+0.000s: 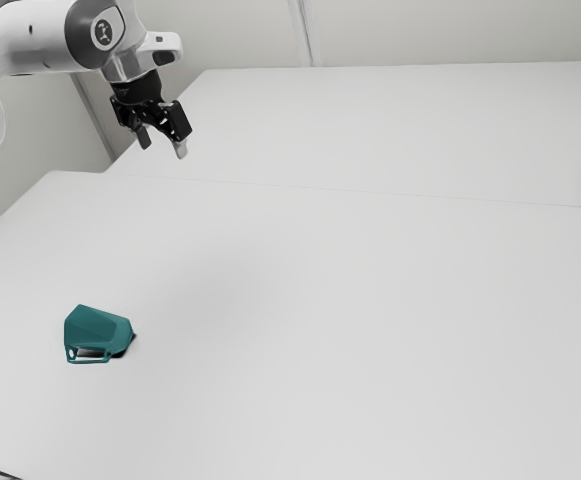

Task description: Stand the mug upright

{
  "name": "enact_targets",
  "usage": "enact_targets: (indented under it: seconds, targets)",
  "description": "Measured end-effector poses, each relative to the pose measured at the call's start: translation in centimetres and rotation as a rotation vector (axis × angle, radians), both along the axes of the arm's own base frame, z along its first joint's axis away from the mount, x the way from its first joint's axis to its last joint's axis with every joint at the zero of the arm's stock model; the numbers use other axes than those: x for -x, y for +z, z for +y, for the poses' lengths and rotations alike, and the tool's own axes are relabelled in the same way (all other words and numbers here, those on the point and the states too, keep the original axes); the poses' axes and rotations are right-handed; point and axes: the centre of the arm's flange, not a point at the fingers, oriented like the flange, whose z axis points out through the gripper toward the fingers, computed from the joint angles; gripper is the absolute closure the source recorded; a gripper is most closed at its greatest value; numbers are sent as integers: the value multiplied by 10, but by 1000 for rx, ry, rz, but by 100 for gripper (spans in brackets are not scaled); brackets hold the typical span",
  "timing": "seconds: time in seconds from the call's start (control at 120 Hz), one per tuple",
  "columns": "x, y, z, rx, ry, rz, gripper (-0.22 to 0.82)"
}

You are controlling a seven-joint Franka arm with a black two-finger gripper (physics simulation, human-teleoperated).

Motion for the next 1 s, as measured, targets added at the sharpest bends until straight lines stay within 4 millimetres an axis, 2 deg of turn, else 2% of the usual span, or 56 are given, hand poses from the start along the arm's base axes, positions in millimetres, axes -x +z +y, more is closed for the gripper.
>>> enact_targets:
  seconds: [0.208,0.333,0.4,0.475,0.6,0.733,1.0]
  targets:
    - [0,0,1,-1,6,-2,0]
    - [3,-2,11,0,23,5,0]
    - [11,-1,11,8,27,8,0]
    - [26,-9,15,47,45,32,0]
    - [60,-13,50,145,128,46,0]
    - [90,-31,92,270,202,65,0]
    - [155,-56,191,456,283,55,0]
